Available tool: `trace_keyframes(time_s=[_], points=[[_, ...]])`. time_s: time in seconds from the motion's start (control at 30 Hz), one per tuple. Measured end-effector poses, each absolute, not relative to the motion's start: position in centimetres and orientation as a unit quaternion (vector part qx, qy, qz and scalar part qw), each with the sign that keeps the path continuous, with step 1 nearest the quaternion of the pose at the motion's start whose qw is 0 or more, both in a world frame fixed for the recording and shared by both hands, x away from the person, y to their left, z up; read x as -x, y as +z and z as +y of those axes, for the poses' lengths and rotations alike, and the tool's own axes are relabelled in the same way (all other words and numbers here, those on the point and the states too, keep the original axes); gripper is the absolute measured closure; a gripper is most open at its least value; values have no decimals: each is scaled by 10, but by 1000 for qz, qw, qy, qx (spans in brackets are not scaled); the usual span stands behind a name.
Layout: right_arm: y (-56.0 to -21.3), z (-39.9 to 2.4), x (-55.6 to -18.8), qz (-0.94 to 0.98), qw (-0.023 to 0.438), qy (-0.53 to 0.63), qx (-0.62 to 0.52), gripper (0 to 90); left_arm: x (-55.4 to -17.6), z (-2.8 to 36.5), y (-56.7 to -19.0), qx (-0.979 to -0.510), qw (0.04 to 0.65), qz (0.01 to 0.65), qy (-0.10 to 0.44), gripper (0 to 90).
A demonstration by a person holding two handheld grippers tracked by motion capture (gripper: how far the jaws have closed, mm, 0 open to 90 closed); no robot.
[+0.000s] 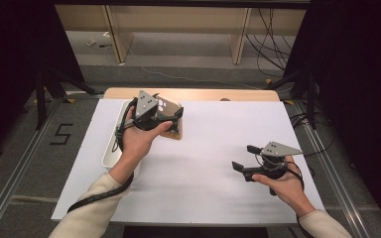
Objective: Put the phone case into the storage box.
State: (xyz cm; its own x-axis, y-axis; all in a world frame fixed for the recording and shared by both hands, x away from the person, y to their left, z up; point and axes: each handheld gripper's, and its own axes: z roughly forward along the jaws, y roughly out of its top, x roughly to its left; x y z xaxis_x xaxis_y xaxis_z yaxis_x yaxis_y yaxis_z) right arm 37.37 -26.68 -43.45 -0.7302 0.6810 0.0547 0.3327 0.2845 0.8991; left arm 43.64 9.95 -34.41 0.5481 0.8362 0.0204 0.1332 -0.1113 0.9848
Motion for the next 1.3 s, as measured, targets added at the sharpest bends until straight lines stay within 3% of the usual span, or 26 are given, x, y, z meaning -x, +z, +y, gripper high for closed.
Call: trace_keyframes(time_s=[1.3], points=[[-435, -267, -373, 782, 173, 503, -324, 155, -440, 126, -330, -650, 560, 383, 343, 111]])
